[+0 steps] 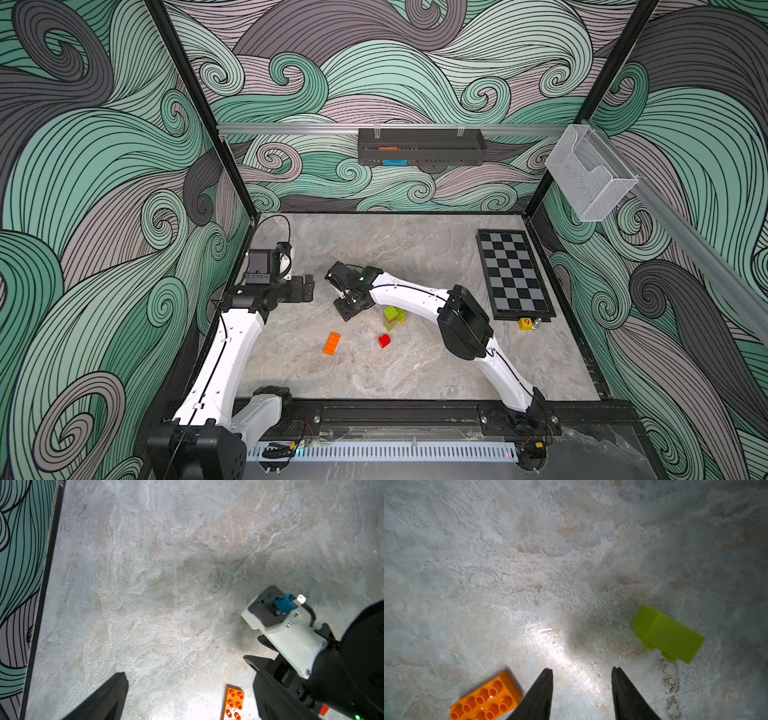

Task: Assemble a giraffe with lego
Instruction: Pick up the lego brick from the center of the board.

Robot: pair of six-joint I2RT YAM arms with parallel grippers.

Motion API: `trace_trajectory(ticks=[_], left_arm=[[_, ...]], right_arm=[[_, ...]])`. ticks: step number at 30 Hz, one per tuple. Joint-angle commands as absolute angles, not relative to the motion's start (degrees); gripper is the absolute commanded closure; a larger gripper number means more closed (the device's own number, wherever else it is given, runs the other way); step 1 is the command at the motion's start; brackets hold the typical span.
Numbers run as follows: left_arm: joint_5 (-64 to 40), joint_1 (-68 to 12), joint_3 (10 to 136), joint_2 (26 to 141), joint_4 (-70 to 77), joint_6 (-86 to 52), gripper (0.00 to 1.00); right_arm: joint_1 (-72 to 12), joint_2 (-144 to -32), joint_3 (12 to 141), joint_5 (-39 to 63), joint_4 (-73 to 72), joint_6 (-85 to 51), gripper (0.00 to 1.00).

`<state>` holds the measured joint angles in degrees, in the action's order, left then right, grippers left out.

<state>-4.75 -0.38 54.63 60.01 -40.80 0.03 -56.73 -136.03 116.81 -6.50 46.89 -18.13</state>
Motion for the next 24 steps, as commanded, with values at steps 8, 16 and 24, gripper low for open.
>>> trace_trajectory(ticks=[8, 16, 24], left_arm=[[-7.45, 0.26, 55.88, 59.50, -40.17, 1.58, 0.02], [-8.00, 0.26, 55.73, 59.50, -40.29, 2.11, 0.02], [-8.09, 0.26, 55.68, 59.60, -40.24, 2.42, 0.01]], right_arm=[[-53.11, -133.71, 119.11, -9.63, 50.02, -15.86, 0.47], [-52.68, -138.65, 124.65, -6.99, 49.99, 0.02, 0.38], [-51.66, -140.31, 125.72, -1.10, 50.50, 9.77, 0.40]])
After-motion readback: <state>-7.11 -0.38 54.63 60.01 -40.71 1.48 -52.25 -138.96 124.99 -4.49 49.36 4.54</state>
